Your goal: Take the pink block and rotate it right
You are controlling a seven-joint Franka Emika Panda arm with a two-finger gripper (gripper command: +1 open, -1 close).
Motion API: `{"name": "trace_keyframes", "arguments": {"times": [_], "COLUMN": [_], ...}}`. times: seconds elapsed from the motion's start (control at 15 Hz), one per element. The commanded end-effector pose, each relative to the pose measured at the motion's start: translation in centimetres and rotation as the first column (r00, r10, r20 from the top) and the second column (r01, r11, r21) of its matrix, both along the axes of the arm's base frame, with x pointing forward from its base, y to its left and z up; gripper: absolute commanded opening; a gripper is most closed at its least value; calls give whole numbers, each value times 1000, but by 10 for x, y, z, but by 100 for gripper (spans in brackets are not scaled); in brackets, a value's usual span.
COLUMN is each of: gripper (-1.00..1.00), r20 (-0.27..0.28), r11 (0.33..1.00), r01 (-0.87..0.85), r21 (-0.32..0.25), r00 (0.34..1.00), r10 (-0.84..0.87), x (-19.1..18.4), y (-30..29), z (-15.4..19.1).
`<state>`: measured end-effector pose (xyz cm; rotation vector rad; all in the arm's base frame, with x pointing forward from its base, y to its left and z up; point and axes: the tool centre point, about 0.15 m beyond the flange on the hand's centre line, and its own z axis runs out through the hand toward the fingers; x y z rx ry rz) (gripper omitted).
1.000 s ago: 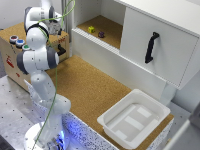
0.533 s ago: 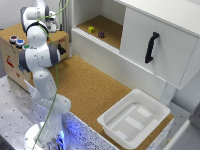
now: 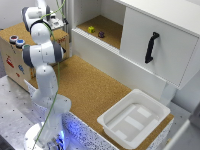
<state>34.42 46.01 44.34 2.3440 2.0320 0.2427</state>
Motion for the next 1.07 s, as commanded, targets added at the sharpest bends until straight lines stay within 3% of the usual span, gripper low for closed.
{"name": "trace_keyframes", "arguments": {"times": [0.0,0.8,1.0], "gripper": [-100,-100,-100], "r20": [-79,-90,-51], "r11": [990,994,975], "r01": [-62,-19,145], "r21": [-129,-103,-169], "r00": [995,996,987], "r10": [52,10,-156], "x": [15,19,22], "y": [21,10,11], "z": [-1,10,21]}}
